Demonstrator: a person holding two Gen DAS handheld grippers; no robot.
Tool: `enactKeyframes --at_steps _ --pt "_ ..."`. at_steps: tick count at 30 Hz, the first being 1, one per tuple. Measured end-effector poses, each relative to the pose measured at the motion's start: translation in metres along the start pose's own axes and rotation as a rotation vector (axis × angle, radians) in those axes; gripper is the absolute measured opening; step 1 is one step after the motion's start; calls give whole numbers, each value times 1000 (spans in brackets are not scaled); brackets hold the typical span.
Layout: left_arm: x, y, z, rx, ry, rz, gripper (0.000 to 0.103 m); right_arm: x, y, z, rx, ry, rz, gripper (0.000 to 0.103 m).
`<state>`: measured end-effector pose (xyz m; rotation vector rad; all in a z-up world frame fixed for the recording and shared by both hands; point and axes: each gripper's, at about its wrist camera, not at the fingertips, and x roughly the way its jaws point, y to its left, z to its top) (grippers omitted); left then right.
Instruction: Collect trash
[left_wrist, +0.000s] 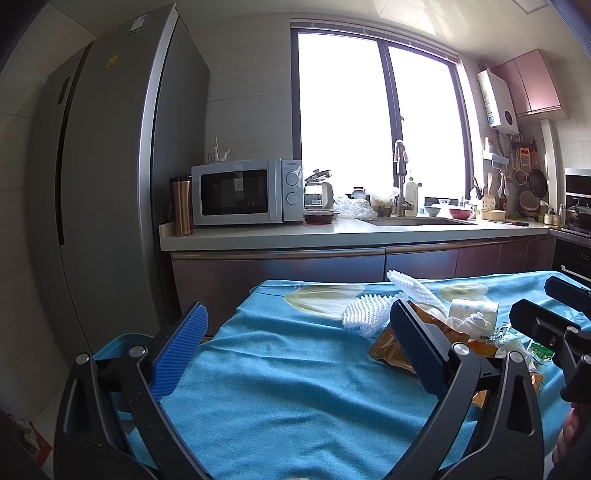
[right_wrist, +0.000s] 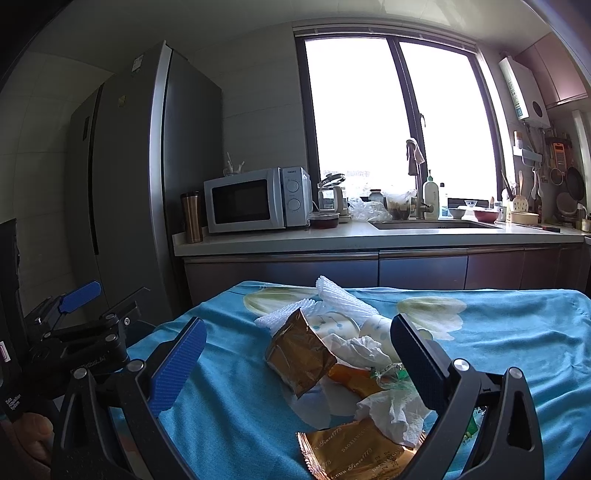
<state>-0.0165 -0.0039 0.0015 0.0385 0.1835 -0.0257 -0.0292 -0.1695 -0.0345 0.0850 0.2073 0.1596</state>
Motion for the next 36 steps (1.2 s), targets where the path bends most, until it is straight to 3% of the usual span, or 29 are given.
enactKeyframes --at_steps 6,12,25,27,32,36 --pt "14 -8 -5 3 67 -82 97 4 -22 -5 22 45 -52 97" --pt "32 -34 -16 39 156 -213 97 6 -54 -16 69 116 -117 97" --pt "62 -109 -51 98 393 -569 97 12 -127 -45 229 275 -206 85" --pt "65 -118 -55 96 433 -621 93 14 -137 -50 269 300 -201 84" --pt "72 -139 -67 86 537 -746 78 18 -152 -62 370 342 -135 67" --pt "84 -153 -78 52 621 -811 62 17 -156 -64 425 343 -77 41"
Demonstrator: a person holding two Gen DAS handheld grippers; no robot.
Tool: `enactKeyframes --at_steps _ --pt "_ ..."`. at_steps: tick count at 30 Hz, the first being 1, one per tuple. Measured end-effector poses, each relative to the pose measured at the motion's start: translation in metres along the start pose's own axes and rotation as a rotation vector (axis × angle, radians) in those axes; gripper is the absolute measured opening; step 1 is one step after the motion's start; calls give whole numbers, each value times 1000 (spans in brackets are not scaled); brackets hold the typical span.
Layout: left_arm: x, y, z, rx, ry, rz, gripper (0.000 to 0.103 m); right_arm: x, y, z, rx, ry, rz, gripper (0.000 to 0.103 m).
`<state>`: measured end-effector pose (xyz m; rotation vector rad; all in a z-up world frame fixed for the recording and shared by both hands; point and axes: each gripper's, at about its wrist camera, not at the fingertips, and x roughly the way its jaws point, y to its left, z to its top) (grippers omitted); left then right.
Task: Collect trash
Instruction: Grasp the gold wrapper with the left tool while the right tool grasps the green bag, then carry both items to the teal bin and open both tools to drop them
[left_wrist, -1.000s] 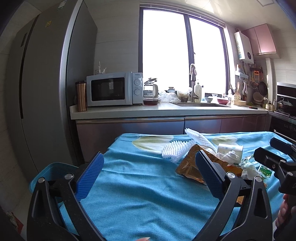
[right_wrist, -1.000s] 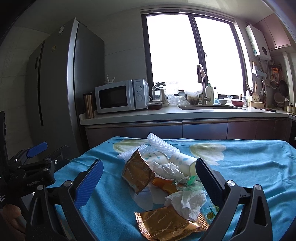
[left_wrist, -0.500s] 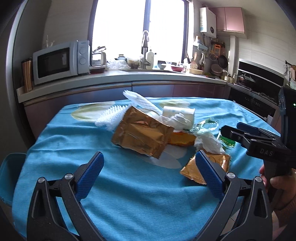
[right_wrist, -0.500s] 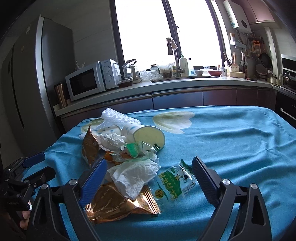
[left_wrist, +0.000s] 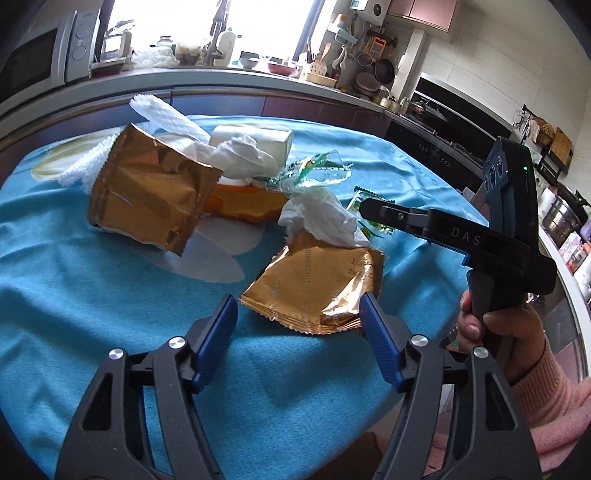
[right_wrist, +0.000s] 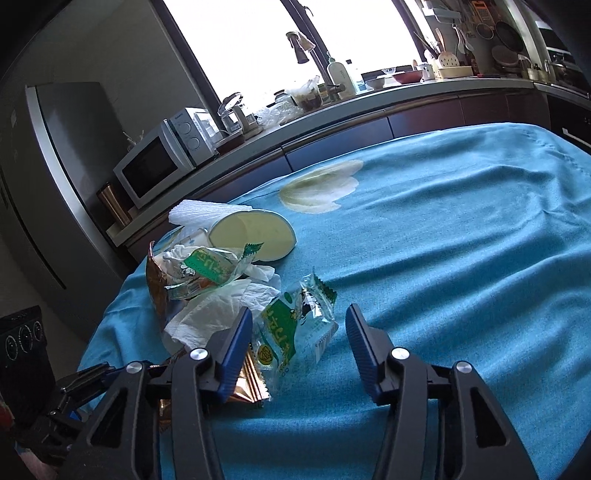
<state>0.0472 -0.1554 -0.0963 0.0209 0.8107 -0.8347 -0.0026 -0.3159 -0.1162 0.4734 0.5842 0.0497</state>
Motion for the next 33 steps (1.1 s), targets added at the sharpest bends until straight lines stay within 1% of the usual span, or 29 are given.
enactKeyframes --at_steps 1,2,4,6,8,10,11,12,14,15,16,18,20,23,26,28,29,31,32,33 --pt "4 0 0 -13 10 -12 58 -1 -1 0 7 1 14 34" --pt "6 1 -1 -22 13 -14 53 -1 -1 0 15 0 23 31" --pt "11 2 1 -32 13 -21 43 -4 -1 1 20 -5 35 20" --pt "17 4 2 -57 28 -61 25 -7 -1 2 19 -11 46 18" --pt "18 8 2 -81 37 -82 22 -9 1 2 23 -11 74 17" --pt "20 6 2 -77 29 -76 22 -12 5 3 18 -17 84 15" --pt "18 4 2 -69 17 -62 28 -15 8 3 16 -21 95 15" --pt "16 3 2 -58 3 -54 46 -17 10 3 18 -26 105 15" --pt "3 1 2 -33 -37 -42 61 -19 16 5 21 -25 139 14" --pt "-2 -2 2 -18 -52 -44 64 -20 19 4 19 -26 149 14" --pt "-8 -4 3 -7 -66 -49 66 -21 24 4 13 -25 156 14" --pt "-21 -8 2 21 -96 -46 74 -21 33 3 5 -21 178 14" --pt "-31 -12 2 52 -120 -43 77 -20 44 1 -3 -16 198 14" --pt "-48 -18 -2 104 -144 -27 78 -16 61 -2 -27 1 237 14" --pt "-58 -18 -12 127 -143 2 77 -8 79 -6 -46 25 269 14" --pt "-59 -13 -18 112 -133 18 71 -2 89 -9 -64 45 288 14" --pt "-57 -8 -19 99 -124 21 63 1 94 -11 -71 54 291 14" --pt "-57 5 -22 68 -108 38 59 7 101 -14 -81 67 297 14" --pt "-58 11 -24 56 -107 42 54 9 103 -14 -83 70 298 14" --pt "-60 16 -24 46 -115 49 53 11 105 -15 -83 73 299 14"
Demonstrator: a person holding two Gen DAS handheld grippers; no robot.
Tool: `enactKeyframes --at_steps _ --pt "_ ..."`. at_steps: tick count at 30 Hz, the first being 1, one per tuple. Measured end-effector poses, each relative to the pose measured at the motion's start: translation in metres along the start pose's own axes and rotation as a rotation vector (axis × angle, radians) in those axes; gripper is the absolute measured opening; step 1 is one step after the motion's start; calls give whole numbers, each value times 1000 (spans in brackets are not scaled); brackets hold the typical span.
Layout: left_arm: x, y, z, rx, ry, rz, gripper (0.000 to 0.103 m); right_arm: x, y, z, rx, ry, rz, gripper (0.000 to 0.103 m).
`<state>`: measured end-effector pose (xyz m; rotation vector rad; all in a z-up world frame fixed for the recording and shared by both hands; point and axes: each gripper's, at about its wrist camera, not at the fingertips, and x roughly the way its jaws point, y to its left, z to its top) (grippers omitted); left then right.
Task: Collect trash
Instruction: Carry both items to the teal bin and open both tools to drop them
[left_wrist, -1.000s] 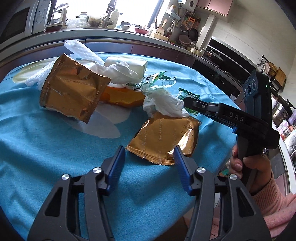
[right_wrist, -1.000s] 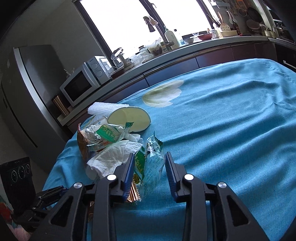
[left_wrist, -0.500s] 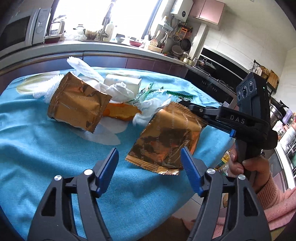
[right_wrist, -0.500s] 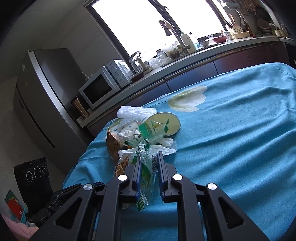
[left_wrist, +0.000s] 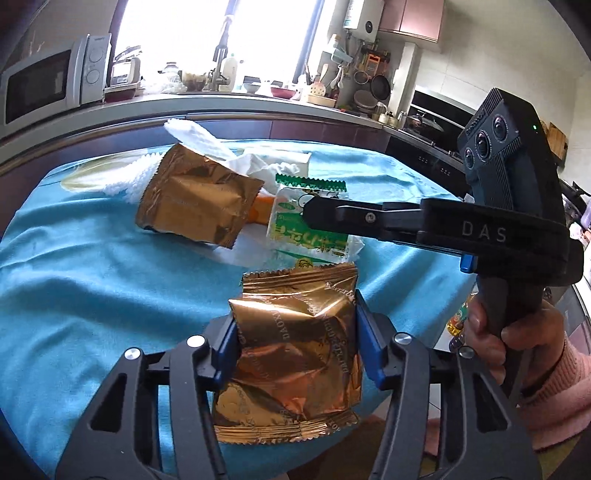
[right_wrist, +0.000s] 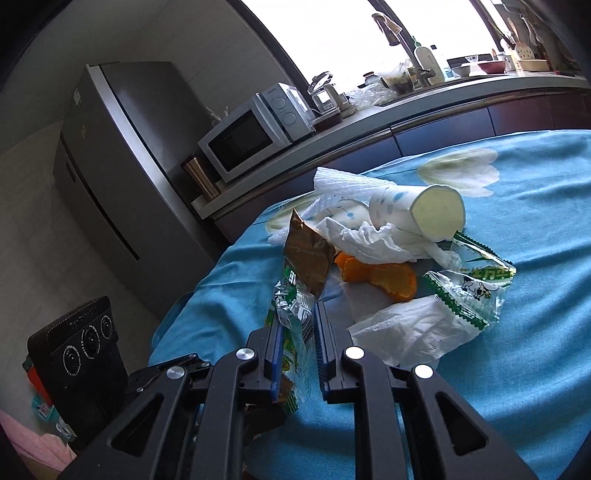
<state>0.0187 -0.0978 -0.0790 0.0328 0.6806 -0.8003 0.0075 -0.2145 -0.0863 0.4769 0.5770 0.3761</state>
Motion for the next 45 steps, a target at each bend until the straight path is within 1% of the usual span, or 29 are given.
enactKeyframes --at_steps 3,6,9,13,18,20,23,27,32,35,42,45 --pt "-9 14 -1 -15 -22 40 52 6 3 3 2 5 11 14" --pt "-28 31 -4 -60 -43 54 52 12 14 10 -27 6 27 14" --pt "-54 52 -5 -91 -81 112 52 22 29 19 -66 10 66 14" --pt "-100 86 -5 -139 -146 228 53 46 60 31 -132 31 137 14" --pt "-157 145 -5 -204 -208 406 53 88 109 41 -216 75 235 14" --pt "-175 170 -5 -227 -228 466 53 107 128 43 -239 99 275 14" --pt "-198 206 -11 -259 -240 550 53 136 156 43 -272 136 319 14" --pt "-215 252 -20 -308 -224 632 54 173 189 42 -313 182 351 14" --pt "-212 298 -37 -370 -177 688 55 217 219 37 -346 250 355 14" --pt "-207 320 -46 -404 -150 701 55 242 232 32 -355 295 344 14" --pt "-193 352 -57 -470 -103 705 57 293 256 21 -369 391 284 15" --pt "-186 359 -58 -492 -88 705 58 306 262 15 -378 418 257 16"
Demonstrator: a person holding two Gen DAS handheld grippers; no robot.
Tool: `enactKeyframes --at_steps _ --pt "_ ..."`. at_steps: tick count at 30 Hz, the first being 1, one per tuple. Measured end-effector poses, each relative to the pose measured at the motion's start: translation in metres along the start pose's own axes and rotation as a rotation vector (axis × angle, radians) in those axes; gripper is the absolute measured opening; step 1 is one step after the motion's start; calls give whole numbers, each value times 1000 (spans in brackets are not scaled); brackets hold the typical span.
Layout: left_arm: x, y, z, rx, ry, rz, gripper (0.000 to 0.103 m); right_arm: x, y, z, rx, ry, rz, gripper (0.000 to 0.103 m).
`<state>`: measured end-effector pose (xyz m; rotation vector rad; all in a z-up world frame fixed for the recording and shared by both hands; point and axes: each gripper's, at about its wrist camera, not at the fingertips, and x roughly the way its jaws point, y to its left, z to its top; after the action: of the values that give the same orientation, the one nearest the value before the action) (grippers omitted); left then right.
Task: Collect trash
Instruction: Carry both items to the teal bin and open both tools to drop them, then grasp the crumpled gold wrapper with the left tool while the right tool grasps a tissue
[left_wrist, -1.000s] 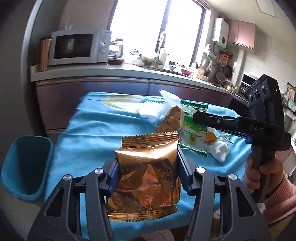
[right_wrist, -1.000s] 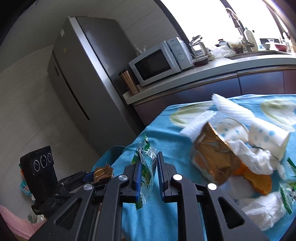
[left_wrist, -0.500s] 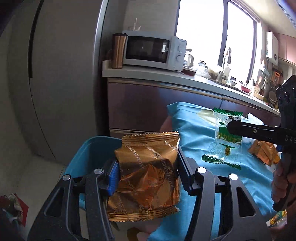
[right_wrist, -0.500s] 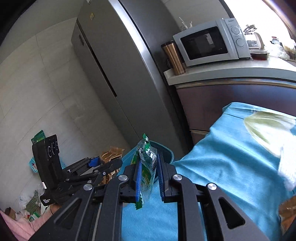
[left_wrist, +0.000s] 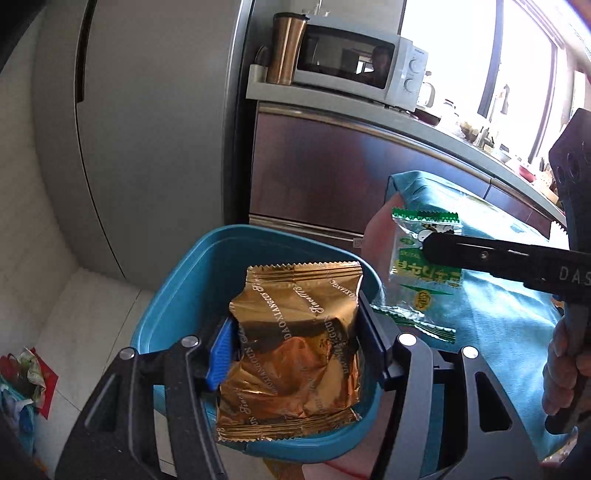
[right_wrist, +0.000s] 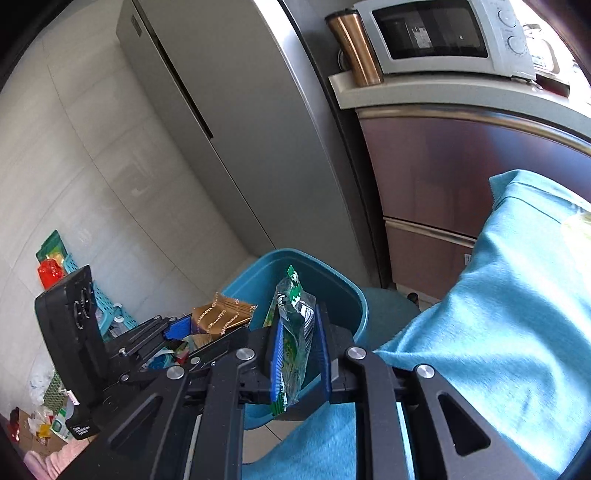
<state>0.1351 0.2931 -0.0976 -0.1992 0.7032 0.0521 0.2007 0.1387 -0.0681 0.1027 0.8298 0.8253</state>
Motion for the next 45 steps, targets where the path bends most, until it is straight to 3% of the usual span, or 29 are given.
enactKeyframes --at_steps 8,11,16,20,25,29,33,38,45 --pt "20 8 -5 -38 38 8 68 27 3 2 21 72 -40 23" --pt "24 9 -7 -48 39 17 73 31 0 4 39 79 -41 34" --pt "23 12 -8 -69 37 21 74 29 -5 4 49 68 -27 35" --pt "8 4 -9 -58 -8 17 75 17 -13 1 53 40 -19 36" --pt "-23 -23 -7 -1 -94 -11 81 -25 -16 -10 17 -32 -10 44" --pt "-47 -58 -8 66 -160 -83 86 -75 -22 -27 -15 -104 -26 48" --pt "-60 -97 -10 127 -178 -192 87 -126 -37 -49 -18 -174 -65 48" --pt "-64 -156 -16 214 -159 -328 87 -181 -59 -79 4 -239 -169 49" --pt "-55 -237 -33 307 -99 -457 87 -244 -102 -118 91 -307 -340 49"
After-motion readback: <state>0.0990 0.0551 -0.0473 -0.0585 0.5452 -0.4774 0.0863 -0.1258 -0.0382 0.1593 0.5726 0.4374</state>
